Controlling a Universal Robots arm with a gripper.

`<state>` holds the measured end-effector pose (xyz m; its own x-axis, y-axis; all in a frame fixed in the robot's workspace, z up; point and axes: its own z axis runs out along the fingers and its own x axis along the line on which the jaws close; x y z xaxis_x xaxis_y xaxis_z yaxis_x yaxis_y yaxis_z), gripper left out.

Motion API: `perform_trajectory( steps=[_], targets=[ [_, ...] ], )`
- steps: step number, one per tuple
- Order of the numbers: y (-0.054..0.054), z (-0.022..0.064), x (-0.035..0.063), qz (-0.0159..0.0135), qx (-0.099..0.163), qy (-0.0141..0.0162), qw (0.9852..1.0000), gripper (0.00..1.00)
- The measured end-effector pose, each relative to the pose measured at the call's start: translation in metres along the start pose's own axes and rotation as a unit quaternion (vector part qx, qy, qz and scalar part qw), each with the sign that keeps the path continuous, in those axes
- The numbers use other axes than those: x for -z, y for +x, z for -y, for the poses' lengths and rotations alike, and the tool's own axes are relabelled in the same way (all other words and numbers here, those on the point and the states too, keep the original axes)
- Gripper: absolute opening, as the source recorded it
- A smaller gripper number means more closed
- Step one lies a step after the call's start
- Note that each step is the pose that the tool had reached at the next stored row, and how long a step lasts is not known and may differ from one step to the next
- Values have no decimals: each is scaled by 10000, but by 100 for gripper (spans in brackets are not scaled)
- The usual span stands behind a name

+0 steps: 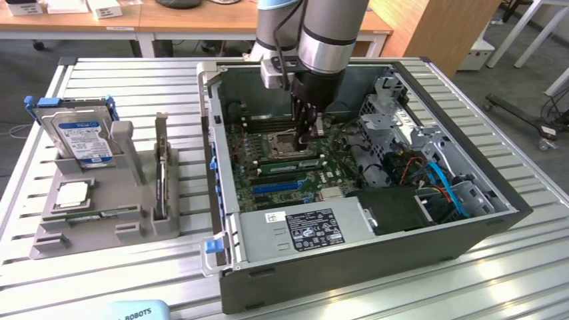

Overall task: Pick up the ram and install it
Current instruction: 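Press down the ram until it locks into place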

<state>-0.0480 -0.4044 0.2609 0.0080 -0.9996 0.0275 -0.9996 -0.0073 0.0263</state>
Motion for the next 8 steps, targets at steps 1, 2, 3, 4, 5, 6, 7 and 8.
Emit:
perform_trajectory(
  steps=[1,2,3,4,5,6,7,8],
  targets=[
    [0,12,0,0,0,0,10000,10],
    [0,20,0,0,0,0,10000,10],
    [0,21,0,0,0,0,10000,10],
    [0,21,1,0,0,0,10000,10],
    [0,21,0,0,0,0,10000,10],
    [0,21,0,0,0,0,10000,10],
    [0,21,1,0,0,0,10000,10],
    [0,21,0,0,0,0,10000,10]
  ],
)
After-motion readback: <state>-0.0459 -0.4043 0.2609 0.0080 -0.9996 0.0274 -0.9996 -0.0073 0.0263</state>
